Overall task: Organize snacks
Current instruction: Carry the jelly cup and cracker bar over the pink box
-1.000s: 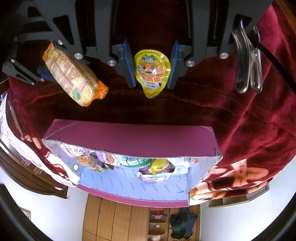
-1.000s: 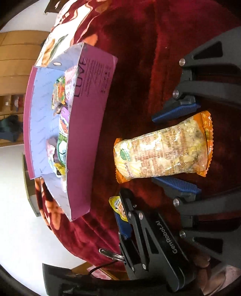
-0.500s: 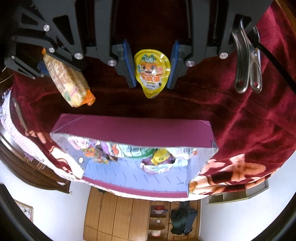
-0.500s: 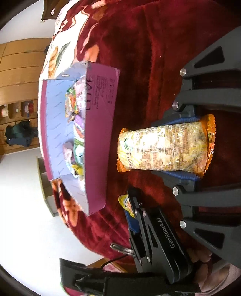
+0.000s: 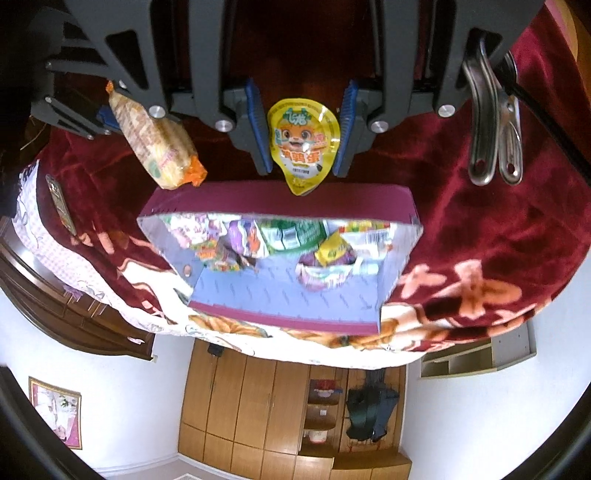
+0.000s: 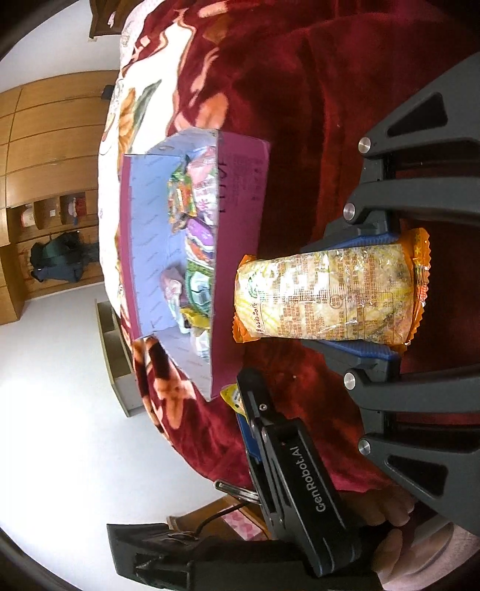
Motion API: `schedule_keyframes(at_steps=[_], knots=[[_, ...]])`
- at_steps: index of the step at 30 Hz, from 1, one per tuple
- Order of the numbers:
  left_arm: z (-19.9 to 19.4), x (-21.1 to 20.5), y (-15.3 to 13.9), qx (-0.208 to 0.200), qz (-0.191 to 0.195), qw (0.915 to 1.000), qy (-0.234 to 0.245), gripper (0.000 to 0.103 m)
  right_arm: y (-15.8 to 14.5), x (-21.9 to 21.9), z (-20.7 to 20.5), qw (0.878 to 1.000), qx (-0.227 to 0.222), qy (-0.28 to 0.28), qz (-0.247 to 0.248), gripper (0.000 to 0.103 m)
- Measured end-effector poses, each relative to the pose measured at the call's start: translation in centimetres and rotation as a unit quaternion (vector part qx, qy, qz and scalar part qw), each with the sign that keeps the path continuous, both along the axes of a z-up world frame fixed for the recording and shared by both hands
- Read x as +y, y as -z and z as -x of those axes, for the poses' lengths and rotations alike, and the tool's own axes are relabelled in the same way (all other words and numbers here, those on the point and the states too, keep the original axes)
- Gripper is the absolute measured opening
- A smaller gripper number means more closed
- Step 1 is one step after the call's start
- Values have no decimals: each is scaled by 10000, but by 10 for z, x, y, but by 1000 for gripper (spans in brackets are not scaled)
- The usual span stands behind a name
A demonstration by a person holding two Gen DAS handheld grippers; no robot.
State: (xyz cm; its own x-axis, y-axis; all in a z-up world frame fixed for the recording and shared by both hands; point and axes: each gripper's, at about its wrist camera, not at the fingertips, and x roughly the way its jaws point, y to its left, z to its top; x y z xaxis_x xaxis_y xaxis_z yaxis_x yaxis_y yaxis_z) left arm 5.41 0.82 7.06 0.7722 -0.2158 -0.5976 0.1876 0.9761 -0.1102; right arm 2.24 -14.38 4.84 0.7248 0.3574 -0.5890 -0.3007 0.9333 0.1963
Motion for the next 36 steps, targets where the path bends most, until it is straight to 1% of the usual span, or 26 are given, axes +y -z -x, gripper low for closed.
schedule_keyframes(at_steps=[3,8,15,20,24,29,36], knots=[[-5,-1,-9,-83,-15,10000,13,35,-7,-2,-3,10000,-34,-17,-15,40],[-22,-8,-25,-268,-128,9995,55,35,-19,-2,-12,9998,-171,-7,99,40],[-52,-19,-33,-353,-180,9992,65,35,-37,-2,-36,9992,-331,66,201,40],[-73,-24,-29,-438,-290,9986,-39,35,-44,-9,-61,9989,-364,239,184,40],[-89,-24,-19,-380,-284,9988,-120,35,-45,-13,-80,9987,-356,345,125,40],[-105,-21,-10,-278,-270,9990,-232,35,-38,-14,-102,9979,-333,509,227,40],[-118,-18,3,-108,-256,9991,-321,35,-24,-13,-120,9971,-245,626,349,40]])
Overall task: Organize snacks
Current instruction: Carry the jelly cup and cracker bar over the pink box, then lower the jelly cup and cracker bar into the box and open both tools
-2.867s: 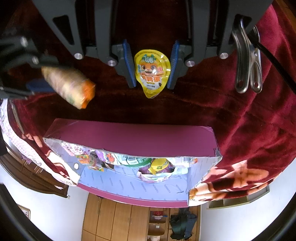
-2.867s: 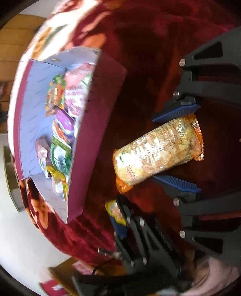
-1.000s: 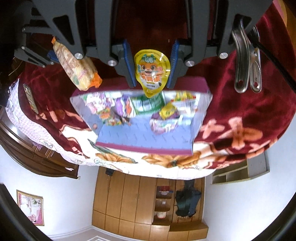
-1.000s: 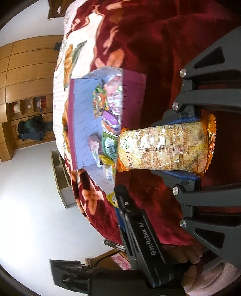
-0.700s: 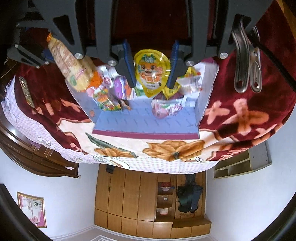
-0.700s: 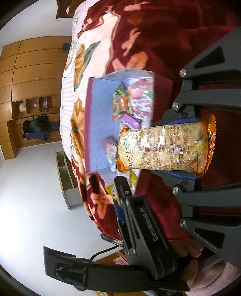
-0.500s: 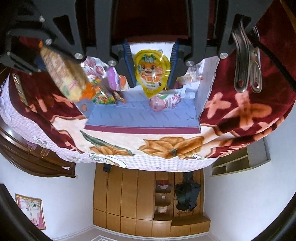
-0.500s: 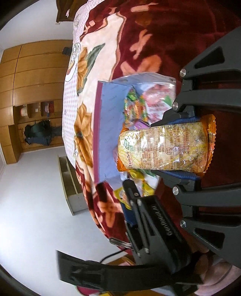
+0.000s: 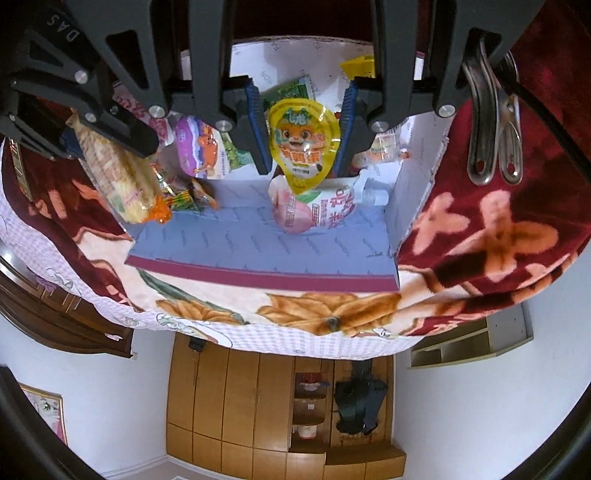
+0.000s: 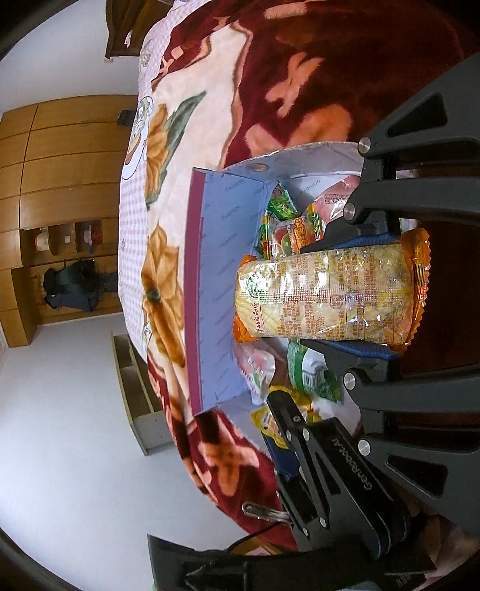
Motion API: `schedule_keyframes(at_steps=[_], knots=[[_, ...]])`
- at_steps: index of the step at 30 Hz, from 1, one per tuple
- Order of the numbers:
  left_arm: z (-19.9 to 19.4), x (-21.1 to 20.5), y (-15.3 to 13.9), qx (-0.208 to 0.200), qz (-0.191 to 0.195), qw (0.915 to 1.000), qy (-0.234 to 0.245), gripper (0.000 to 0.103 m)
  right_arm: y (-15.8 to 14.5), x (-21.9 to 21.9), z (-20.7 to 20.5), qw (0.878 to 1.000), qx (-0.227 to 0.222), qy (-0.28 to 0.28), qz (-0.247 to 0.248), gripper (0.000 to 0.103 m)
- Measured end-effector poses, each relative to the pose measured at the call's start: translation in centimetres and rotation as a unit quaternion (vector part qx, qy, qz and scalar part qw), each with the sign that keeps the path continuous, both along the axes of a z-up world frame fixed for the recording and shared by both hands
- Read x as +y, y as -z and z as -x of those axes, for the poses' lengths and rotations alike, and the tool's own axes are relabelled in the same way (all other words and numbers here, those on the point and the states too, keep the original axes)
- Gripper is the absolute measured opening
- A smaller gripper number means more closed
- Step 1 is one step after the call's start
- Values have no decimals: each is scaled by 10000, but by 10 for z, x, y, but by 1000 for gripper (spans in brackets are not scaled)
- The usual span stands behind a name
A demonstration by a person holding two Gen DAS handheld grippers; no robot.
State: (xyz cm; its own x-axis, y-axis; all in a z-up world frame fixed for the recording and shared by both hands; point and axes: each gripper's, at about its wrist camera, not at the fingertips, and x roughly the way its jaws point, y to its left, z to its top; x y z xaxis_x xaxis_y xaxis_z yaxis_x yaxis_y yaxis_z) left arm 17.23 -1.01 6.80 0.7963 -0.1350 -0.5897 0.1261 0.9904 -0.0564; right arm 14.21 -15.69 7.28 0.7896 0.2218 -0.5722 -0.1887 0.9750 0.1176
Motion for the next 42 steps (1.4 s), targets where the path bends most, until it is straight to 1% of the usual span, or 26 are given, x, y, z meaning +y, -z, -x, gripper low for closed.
schedule_keyframes(at_steps=[5,8,9,10,12,15,16,23,35,42], knots=[[-5,-2,8,146,-25,9999,37,36,6,2,-6,10000,45,18,58,40],[-4,-2,9,134,-21,9999,63,36,7,3,-6,10000,12,8,79,41],[-3,-3,9,120,-40,9999,71,37,7,4,-5,10000,-1,10,86,43],[-3,-3,8,113,-58,9999,70,43,6,4,-5,10000,-28,12,94,48],[-1,-3,7,76,-52,9999,54,50,5,4,-3,9999,-76,12,91,55],[0,-2,5,89,-7,10000,7,58,1,3,2,9998,-191,19,70,57],[0,-1,4,91,16,10000,6,59,0,3,2,9998,-211,17,50,57],[10,-2,-2,-4,-80,10000,-4,60,-7,3,12,9995,-327,-3,29,59],[37,3,-18,-142,-45,9999,-33,60,-18,4,37,9989,-419,-11,-230,59],[54,6,-22,-149,12,9999,-81,60,-21,6,54,9984,-470,-15,-307,59]])
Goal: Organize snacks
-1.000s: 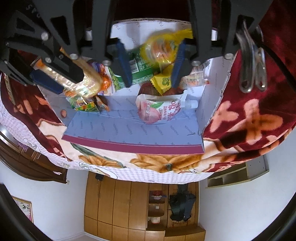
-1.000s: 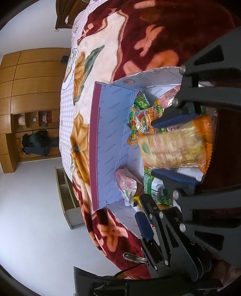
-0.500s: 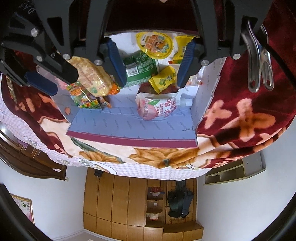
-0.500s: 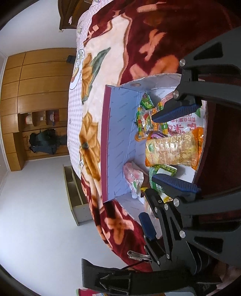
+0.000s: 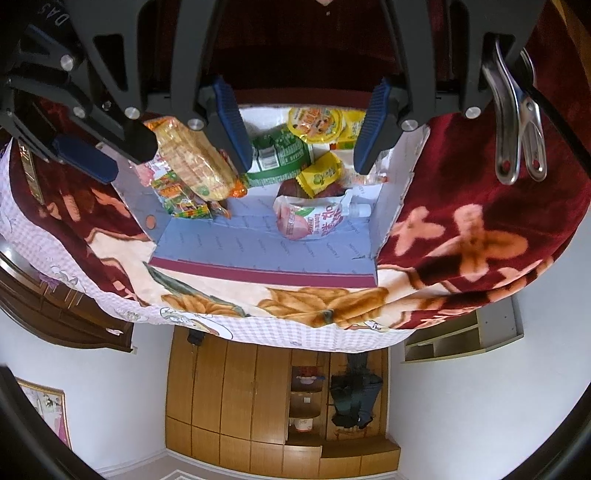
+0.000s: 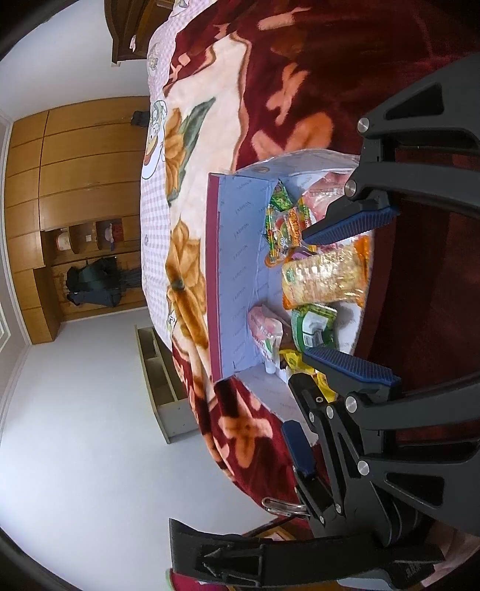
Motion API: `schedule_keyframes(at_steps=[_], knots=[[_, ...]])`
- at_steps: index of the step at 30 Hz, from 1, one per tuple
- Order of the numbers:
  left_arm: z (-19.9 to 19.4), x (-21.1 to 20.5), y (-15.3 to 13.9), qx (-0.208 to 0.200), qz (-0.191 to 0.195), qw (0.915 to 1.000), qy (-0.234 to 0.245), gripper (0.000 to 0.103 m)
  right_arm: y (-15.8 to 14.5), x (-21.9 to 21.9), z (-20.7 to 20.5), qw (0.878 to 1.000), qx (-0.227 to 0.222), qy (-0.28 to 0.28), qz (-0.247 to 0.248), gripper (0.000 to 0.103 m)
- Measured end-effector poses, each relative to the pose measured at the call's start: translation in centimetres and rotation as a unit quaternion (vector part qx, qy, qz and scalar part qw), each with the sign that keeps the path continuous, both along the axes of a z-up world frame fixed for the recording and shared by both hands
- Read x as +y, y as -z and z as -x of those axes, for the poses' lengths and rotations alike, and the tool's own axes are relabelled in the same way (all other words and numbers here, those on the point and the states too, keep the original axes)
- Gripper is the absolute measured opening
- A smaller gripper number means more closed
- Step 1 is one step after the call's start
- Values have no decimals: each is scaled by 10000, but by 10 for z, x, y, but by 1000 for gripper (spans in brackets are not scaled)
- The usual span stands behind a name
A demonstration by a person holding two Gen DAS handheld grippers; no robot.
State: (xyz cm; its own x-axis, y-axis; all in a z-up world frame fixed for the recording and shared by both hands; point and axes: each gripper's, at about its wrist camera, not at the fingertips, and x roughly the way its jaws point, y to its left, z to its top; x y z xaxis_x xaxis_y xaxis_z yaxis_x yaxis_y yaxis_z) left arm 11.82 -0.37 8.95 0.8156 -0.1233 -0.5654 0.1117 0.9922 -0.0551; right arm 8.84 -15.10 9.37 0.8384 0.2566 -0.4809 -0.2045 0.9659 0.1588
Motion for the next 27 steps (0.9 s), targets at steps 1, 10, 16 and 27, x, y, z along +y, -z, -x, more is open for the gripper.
schedule_keyframes(at_steps=[1,10,16,27], knots=[[2,1,0,0,8,10000,-6,60,0,0,3,10000,-4,7,-12,59],[24,1,12,73,-11,10000,-40,60,11,0,21,10000,50,73,-41,59],[31,-1,23,122,-80,9999,-52,61,26,-3,29,9997,211,128,-92,59],[34,-9,38,241,-195,9995,22,61,41,-10,33,9988,350,255,-227,59]])
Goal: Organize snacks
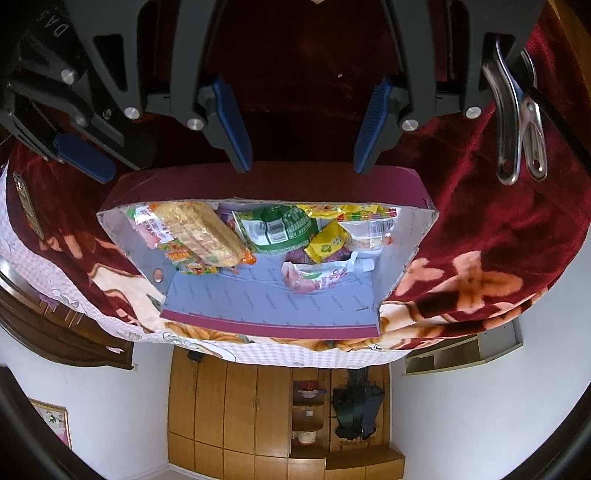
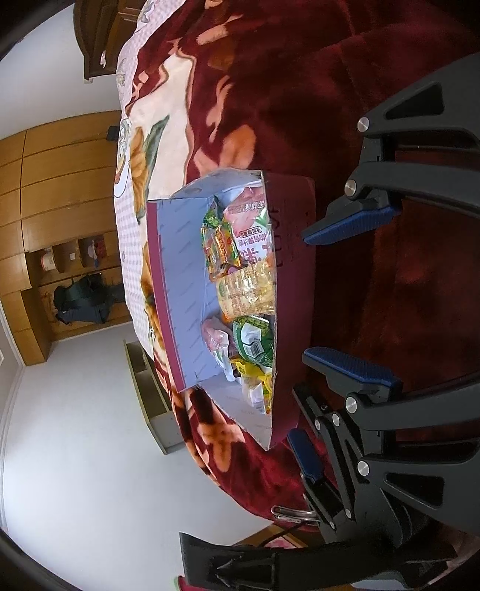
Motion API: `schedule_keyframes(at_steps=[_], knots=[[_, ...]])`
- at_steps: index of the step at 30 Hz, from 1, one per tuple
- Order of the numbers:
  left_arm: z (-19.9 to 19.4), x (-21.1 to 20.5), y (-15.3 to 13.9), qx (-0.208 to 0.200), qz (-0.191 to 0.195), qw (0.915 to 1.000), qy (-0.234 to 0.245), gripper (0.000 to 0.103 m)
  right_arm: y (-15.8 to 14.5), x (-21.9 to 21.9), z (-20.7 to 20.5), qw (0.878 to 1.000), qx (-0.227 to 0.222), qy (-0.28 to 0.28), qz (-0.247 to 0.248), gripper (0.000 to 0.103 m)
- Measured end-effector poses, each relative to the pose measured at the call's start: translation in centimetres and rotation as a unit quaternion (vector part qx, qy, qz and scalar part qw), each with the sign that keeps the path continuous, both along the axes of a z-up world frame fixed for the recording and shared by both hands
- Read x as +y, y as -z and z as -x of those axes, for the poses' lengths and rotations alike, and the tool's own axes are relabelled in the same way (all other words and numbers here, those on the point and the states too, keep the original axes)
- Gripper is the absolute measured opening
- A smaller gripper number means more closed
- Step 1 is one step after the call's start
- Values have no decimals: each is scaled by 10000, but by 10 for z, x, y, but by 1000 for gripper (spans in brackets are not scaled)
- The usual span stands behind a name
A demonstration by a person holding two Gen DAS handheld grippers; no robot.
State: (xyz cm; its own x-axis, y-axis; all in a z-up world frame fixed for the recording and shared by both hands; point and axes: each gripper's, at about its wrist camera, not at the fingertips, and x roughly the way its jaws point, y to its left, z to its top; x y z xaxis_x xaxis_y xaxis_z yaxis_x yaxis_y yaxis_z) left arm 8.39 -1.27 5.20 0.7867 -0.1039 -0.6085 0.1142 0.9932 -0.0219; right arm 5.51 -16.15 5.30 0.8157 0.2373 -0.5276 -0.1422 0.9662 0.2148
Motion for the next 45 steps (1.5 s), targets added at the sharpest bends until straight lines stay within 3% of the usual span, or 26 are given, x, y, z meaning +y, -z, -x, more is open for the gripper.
schedule_keyframes(at_steps=[45], knots=[[-2,3,11,92,-12,9999,-74,61,8,1,-2,9999,142,30,-24,60]])
